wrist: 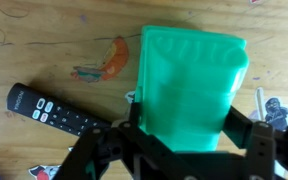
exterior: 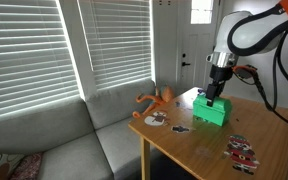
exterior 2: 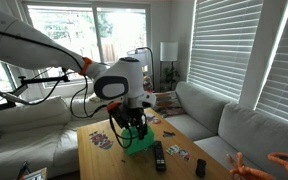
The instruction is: Twist the green box around
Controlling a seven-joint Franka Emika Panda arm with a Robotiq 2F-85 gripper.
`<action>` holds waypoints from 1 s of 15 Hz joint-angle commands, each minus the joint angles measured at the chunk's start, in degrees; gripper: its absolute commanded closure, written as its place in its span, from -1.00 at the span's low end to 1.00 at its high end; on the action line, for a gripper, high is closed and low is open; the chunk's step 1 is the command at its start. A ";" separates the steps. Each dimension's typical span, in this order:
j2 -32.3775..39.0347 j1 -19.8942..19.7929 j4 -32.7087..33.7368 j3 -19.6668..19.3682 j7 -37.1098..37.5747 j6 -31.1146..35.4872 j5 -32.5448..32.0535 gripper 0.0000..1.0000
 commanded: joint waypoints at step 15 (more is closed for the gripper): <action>-1.09 1.68 -0.36 -0.10 -45.86 -8.78 -0.94 -0.06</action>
